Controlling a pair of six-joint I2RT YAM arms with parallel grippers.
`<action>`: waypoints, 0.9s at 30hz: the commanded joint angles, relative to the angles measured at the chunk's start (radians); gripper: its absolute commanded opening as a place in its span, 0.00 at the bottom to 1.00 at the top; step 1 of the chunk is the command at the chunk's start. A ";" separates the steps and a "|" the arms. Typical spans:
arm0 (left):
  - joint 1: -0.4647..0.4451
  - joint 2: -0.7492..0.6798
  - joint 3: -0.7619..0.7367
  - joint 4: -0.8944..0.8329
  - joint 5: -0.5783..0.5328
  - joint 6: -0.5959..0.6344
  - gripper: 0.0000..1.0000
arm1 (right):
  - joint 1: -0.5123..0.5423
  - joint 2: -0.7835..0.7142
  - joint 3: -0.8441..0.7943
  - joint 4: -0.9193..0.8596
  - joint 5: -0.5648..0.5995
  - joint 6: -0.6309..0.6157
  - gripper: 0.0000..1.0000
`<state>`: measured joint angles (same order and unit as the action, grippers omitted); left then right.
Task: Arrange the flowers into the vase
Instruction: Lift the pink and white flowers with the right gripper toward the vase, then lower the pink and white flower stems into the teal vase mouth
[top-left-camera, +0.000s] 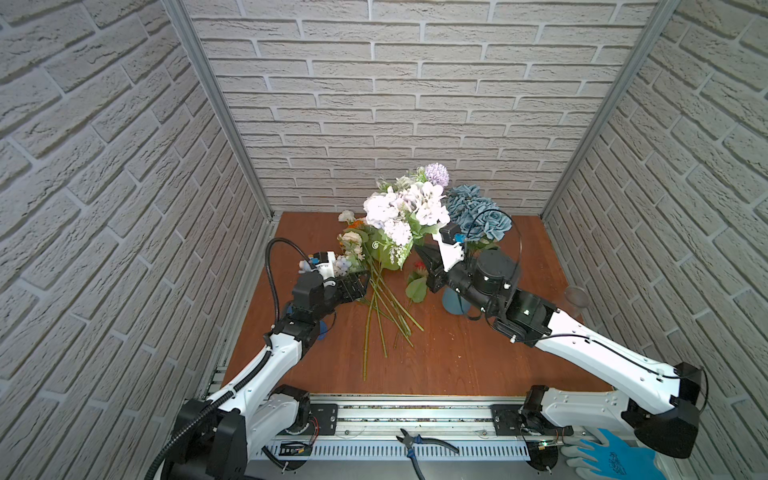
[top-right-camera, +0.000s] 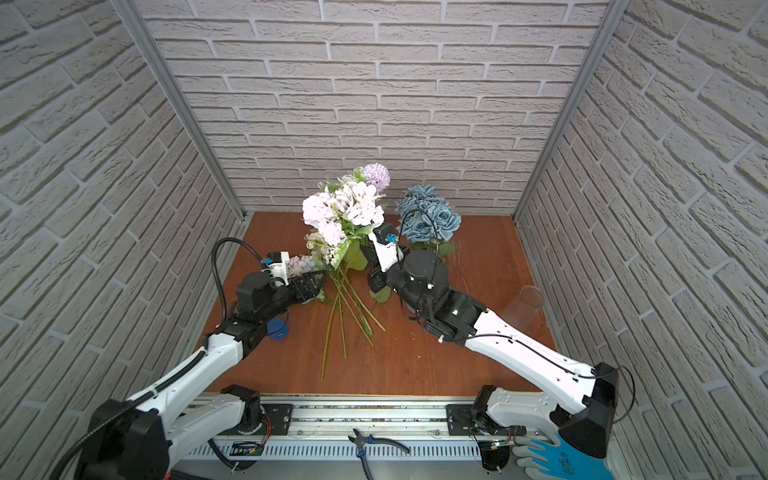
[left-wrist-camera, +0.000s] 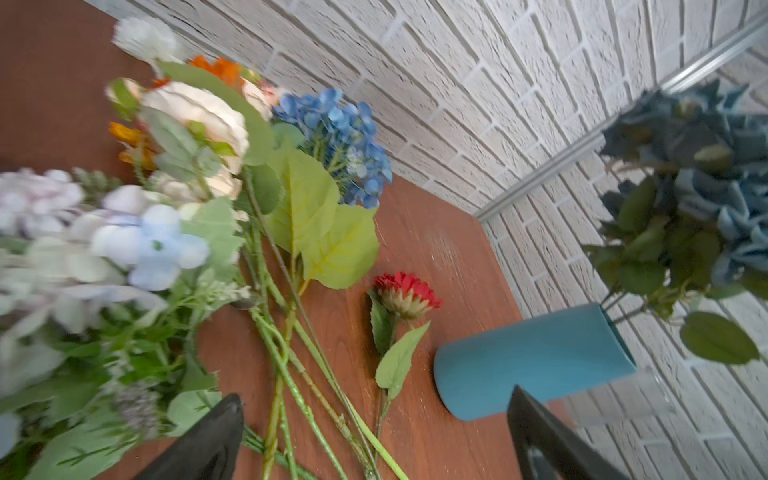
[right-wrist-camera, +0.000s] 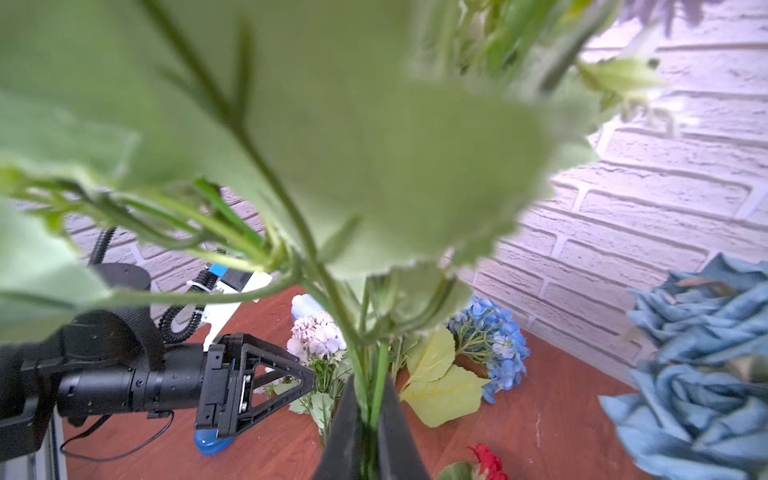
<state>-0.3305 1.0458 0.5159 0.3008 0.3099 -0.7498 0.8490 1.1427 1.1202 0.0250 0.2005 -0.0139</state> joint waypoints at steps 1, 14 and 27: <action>-0.052 0.046 0.058 0.120 0.031 0.064 0.98 | -0.037 -0.043 -0.042 0.000 -0.032 -0.153 0.06; -0.172 0.258 0.151 0.235 0.072 0.039 0.98 | -0.394 -0.130 -0.233 0.209 -0.442 -0.165 0.06; -0.243 0.389 0.234 0.352 0.041 -0.013 0.98 | -0.482 -0.051 -0.382 0.567 -0.511 -0.105 0.06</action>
<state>-0.5648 1.4223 0.7170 0.5545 0.3603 -0.7494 0.3779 1.0927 0.7849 0.4122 -0.2871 -0.1455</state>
